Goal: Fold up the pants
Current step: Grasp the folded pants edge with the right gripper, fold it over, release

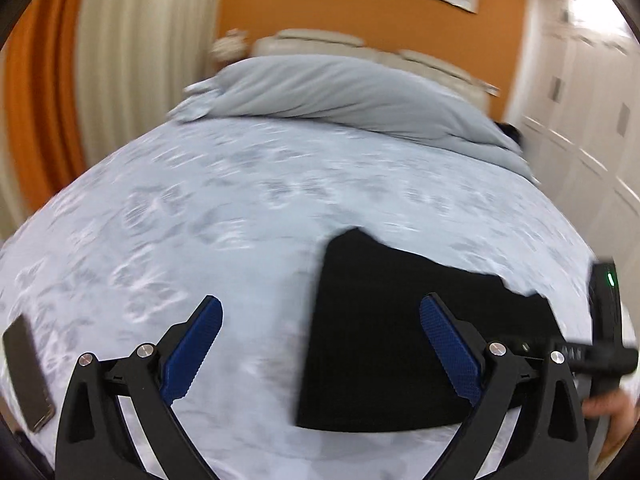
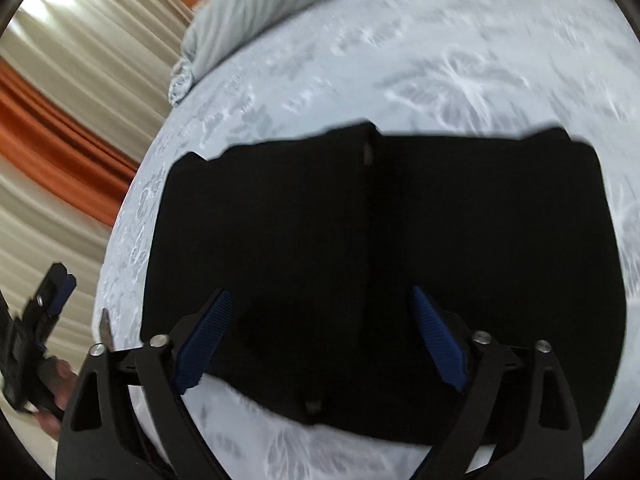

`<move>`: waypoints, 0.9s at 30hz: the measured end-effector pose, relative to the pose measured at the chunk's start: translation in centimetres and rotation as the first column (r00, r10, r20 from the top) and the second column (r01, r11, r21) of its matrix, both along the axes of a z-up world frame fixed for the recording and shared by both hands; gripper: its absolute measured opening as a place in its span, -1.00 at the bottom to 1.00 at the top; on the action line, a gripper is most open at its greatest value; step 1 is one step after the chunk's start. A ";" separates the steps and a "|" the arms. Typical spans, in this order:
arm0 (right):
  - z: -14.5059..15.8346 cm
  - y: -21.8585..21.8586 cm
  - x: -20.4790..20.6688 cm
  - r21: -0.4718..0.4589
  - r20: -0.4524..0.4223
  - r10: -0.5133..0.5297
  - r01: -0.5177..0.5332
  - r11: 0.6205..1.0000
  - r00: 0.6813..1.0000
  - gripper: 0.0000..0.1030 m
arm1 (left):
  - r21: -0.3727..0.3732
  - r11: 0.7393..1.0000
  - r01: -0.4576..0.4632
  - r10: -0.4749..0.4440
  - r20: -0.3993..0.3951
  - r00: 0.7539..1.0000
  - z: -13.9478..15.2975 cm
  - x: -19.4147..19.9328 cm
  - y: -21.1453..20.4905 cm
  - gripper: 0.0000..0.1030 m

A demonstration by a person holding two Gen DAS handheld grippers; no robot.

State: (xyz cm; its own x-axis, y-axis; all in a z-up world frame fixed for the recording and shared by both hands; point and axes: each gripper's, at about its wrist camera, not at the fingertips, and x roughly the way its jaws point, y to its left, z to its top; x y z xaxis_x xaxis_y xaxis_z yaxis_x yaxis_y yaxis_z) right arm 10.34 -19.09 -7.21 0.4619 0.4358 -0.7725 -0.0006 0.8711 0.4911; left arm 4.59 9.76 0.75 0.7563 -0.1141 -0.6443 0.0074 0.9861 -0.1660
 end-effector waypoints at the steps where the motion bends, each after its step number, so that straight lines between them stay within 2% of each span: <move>1: 0.0 0.6 0.2 -0.004 0.011 0.018 -0.018 1.000 1.000 -0.11 | -0.012 1.000 -0.024 0.024 -0.004 1.000 -0.1 -0.1 1.1 0.90; 3: -0.1 1.7 0.7 0.006 0.021 0.038 -0.038 0.999 0.999 -0.41 | -0.022 0.997 -0.070 0.070 -0.011 0.998 0.0 0.0 2.9 0.90; 6: 0.3 2.5 1.3 0.068 0.045 0.036 -0.039 0.997 0.998 -0.57 | -0.030 0.994 -0.104 0.104 -0.012 0.994 0.2 -0.1 4.3 0.90; 8: 3.6 2.6 0.8 0.097 0.136 0.036 -0.050 0.994 0.990 -0.63 | -0.031 0.993 -0.113 0.113 -0.011 0.994 0.3 0.0 4.7 0.90; 9: 6.2 2.4 0.1 0.103 0.207 0.041 -0.064 0.993 0.977 -0.79 | -0.033 0.993 -0.114 0.114 -0.009 0.993 0.5 -0.2 4.7 0.90; 11: 10.6 1.6 -1.6 0.085 0.311 0.057 -0.087 0.993 0.949 -0.81 | -0.044 0.993 -0.112 0.112 0.001 0.994 0.8 -0.5 4.8 0.90; 12: 12.4 0.7 -2.7 0.036 0.364 0.055 -0.073 0.997 0.930 -0.81 | -0.048 0.993 -0.107 0.107 0.003 0.994 1.0 -0.6 4.6 0.90; 13: 13.3 -0.2 -3.6 -0.023 0.393 0.053 -0.048 0.999 0.918 -0.81 | -0.052 0.994 -0.096 0.096 0.006 0.995 1.1 -0.6 4.3 0.90; 15: 12.7 -2.5 -4.3 -0.083 0.377 0.013 0.019 0.996 0.926 -0.79 | -0.044 0.996 -0.078 0.079 0.001 0.997 1.0 -0.4 3.6 0.90; 16: 10.6 -4.7 -4.0 -0.088 0.308 -0.030 0.060 0.994 0.951 -0.78 | -0.034 0.997 -0.067 0.067 -0.009 0.998 0.7 -0.1 2.9 0.90; 18: 5.4 -7.9 -2.9 -0.103 0.117 -0.104 0.117 0.988 0.988 -0.72 | -0.035 0.998 -0.046 0.044 -0.039 0.998 -0.1 0.5 1.7 0.90; 20: 2.3 -9.3 -2.4 -0.128 -0.016 -0.150 0.147 0.981 0.989 -0.71 | -0.057 0.998 -0.012 0.007 -0.081 0.997 -0.7 1.2 0.4 0.90; 21: 1.7 -9.7 -2.6 -0.098 -0.033 -0.154 0.150 0.984 0.987 -0.70 | -0.067 0.998 0.000 -0.007 -0.093 0.996 -0.9 1.3 -0.1 0.90; 22: 2.0 -10.1 -3.0 -0.050 -0.018 -0.148 0.147 0.988 0.989 -0.65 | -0.075 0.997 0.013 -0.020 -0.101 0.995 -1.1 1.5 -0.7 0.90; 23: 2.6 -10.0 -3.4 -0.047 0.001 -0.133 0.132 0.990 0.991 -0.56 | -0.079 0.997 0.028 -0.036 -0.102 0.994 -1.2 1.5 -1.6 0.90; 24: 3.2 -10.0 -3.9 -0.066 0.025 -0.119 0.121 0.991 0.993 -0.42 | -0.076 0.996 0.037 -0.044 -0.099 0.994 -1.1 1.5 -2.1 0.90; 25: 3.6 -10.2 -4.5 -0.076 0.043 -0.113 0.116 0.990 0.993 0.00 | -0.067 0.997 0.048 -0.054 -0.092 0.994 -1.1 1.5 -2.8 0.90; 26: 3.9 -10.2 -4.9 -0.091 0.064 -0.111 0.116 0.989 0.992 0.26 | -0.060 0.997 0.055 -0.060 -0.087 0.994 -1.1 1.5 -3.4 0.90; 27: 3.9 -10.0 -4.9 -0.103 0.067 -0.112 0.118 0.988 0.991 0.26 | -0.049 0.996 0.070 -0.074 -0.082 0.994 -1.2 1.4 -4.2 0.90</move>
State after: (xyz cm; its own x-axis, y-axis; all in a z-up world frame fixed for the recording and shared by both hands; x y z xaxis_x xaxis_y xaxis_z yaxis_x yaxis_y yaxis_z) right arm 5.48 -29.08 -3.28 0.5515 0.2936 -0.7808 0.0758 0.9145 0.3974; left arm 6.04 5.54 -0.44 0.6885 -0.1975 -0.6978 0.0625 0.9748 -0.2142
